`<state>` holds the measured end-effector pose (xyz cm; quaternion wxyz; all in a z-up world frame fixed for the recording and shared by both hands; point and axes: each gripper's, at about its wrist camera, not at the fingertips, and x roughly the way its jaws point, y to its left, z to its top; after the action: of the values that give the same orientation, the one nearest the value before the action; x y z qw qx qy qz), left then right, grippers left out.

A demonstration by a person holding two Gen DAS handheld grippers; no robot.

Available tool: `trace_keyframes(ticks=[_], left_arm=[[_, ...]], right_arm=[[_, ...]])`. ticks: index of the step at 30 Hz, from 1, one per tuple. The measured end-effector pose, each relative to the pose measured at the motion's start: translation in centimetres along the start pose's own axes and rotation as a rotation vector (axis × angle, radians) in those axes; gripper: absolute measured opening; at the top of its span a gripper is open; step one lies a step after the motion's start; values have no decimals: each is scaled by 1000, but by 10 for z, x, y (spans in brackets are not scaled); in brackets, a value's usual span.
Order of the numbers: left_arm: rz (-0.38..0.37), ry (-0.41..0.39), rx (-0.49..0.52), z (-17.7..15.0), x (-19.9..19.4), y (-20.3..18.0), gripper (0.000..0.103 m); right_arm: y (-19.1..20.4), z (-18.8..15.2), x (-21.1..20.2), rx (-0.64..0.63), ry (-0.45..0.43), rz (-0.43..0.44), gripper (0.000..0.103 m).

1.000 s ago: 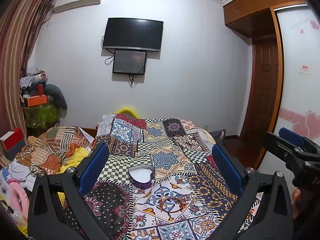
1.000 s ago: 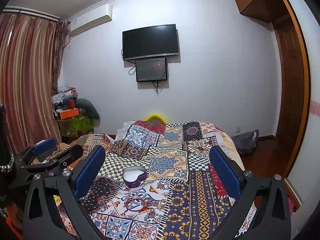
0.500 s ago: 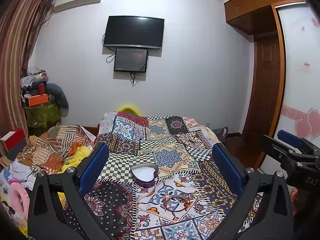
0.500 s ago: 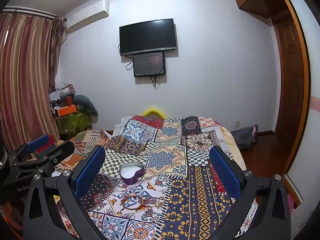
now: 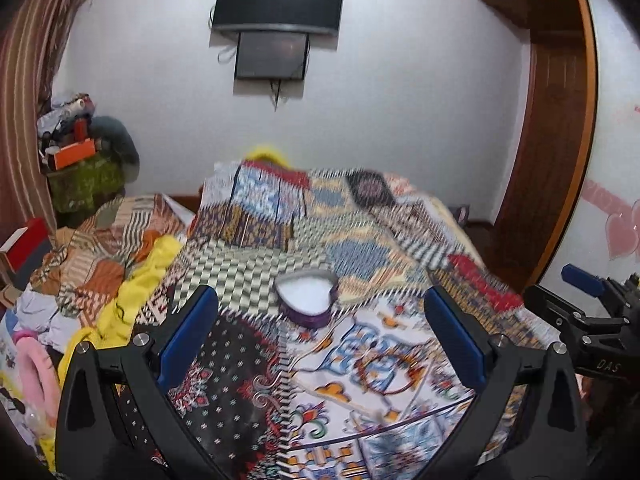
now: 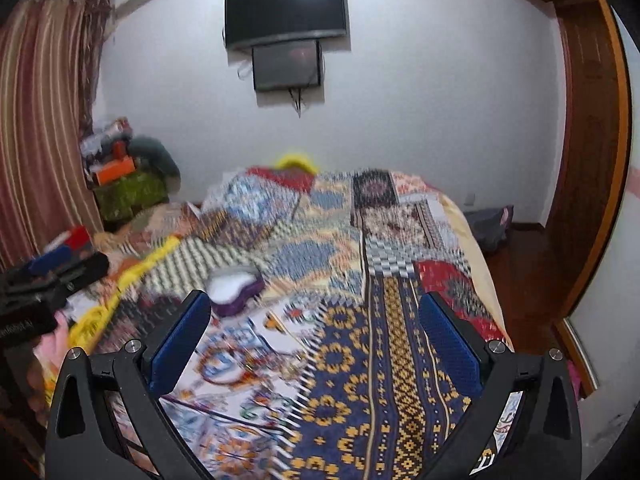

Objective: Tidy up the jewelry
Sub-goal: 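Grasp the red-and-gold beaded bracelet with the left tool while the right tool grasps a silver ring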

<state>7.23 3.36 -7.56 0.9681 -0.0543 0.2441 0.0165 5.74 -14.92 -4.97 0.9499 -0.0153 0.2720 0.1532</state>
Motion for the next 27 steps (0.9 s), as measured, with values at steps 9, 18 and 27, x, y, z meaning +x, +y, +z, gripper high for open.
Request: trace_keyframes(ticks=[9, 18, 27], left_arm=[[10, 182, 73, -32, 49, 4, 103], [-91, 350, 50, -47, 84, 1, 103], [-174, 475, 71, -56, 107, -14, 82]], right_arm=[[-11, -33, 43, -84, 189, 10, 103], [-4, -42, 62, -138, 290, 123, 91], [14, -46, 80, -136, 381, 258, 59]])
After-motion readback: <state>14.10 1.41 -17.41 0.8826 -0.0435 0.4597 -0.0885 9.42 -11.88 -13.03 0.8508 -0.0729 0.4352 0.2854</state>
